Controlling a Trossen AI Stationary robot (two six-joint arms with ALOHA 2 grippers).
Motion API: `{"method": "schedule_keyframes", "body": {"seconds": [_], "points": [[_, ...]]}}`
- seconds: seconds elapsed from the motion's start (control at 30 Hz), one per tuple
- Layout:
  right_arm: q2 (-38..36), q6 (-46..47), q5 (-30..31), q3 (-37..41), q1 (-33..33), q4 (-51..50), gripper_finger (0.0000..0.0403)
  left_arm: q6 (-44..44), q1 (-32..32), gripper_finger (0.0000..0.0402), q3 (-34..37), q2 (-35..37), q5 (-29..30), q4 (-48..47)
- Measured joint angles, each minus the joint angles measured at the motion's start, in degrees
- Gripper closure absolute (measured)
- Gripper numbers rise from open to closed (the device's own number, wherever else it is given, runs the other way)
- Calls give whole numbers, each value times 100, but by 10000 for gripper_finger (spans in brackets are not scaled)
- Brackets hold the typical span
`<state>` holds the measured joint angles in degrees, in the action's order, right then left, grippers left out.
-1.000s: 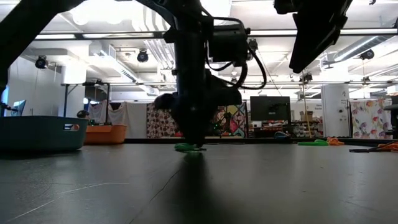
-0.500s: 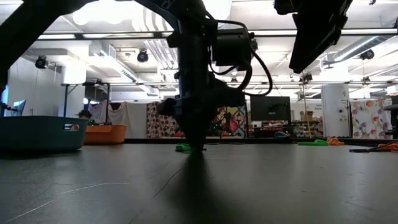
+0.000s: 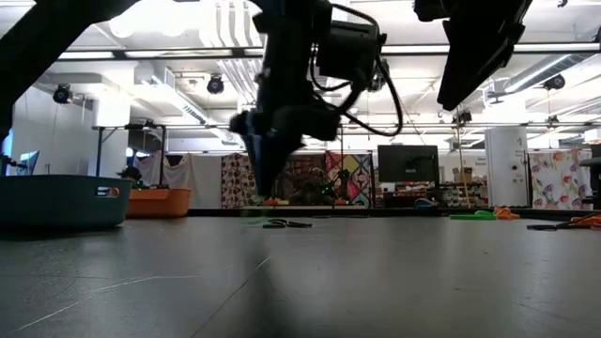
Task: Sort rubber bands into baskets
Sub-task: Put the green rubber band into the blue bin
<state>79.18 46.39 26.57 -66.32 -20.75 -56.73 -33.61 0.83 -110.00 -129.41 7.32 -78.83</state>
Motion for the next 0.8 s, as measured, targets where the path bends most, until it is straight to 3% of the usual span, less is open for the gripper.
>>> {"method": "schedule_keyframes", "body": {"seconds": [0.23,0.63,0.8], "points": [[0,-322,14,0,0,7,204,-461,53,401,495,686,117,-679],[0,-931,350,0,15,477,204,-2493,-25,401,3585,3442,263,-617],[0,-1032,317,0,15,752,204,-3244,-29,401,4774,4401,253,-83]]}}
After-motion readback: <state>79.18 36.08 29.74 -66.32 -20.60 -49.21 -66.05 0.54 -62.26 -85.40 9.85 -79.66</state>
